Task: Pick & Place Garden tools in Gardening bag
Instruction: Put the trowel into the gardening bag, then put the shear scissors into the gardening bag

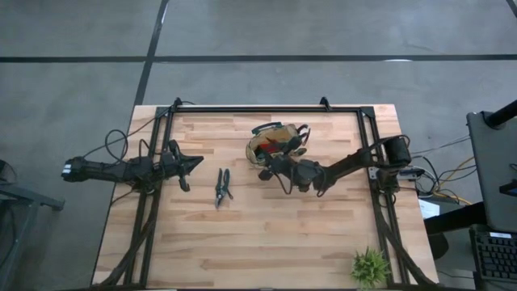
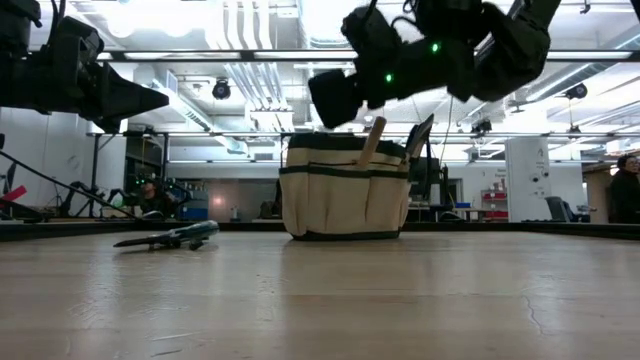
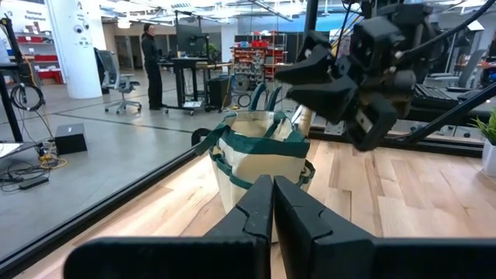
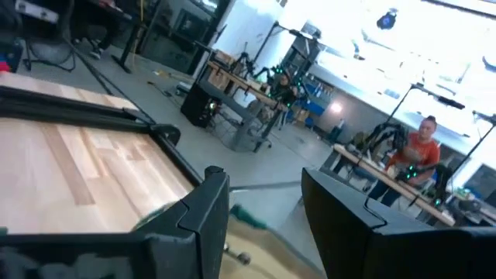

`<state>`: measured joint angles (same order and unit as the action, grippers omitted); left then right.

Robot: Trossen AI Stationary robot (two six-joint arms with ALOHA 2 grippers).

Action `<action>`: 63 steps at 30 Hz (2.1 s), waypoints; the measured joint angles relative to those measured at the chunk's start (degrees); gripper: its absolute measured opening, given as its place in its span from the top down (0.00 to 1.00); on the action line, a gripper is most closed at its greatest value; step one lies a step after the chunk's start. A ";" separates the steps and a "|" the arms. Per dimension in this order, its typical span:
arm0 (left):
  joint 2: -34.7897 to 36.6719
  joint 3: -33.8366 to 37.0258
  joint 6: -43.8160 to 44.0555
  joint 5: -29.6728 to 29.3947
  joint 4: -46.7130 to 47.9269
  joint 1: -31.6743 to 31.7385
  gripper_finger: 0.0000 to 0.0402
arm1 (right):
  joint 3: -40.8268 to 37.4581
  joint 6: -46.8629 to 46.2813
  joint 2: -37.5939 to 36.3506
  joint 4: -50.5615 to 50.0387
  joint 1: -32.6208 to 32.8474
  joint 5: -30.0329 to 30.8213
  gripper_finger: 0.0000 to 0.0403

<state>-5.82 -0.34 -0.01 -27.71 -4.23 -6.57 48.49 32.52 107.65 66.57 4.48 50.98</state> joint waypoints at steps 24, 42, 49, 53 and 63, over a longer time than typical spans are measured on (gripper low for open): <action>0.00 -0.02 0.02 -0.01 0.00 0.00 0.96 | -3.80 -30.85 -39.39 -63.43 11.51 -9.51 0.98; 0.00 -0.02 0.00 -0.01 0.00 0.00 0.95 | -28.79 -35.38 -69.37 -61.47 13.38 -33.28 0.98; -0.02 -0.02 0.00 -0.01 0.00 -0.02 0.96 | -37.09 -37.42 -75.42 -52.71 13.40 -49.25 0.98; -0.02 -0.01 0.00 0.00 0.00 0.00 0.95 | -39.96 -37.30 -77.45 -51.43 13.41 -51.07 0.98; -0.02 -0.01 0.00 0.00 0.00 0.00 0.95 | -45.11 -41.25 -79.18 -51.30 13.38 -49.37 0.98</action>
<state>-5.85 -0.34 -0.01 -27.71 -4.23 -6.57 3.38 -8.73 28.47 15.27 17.86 1.61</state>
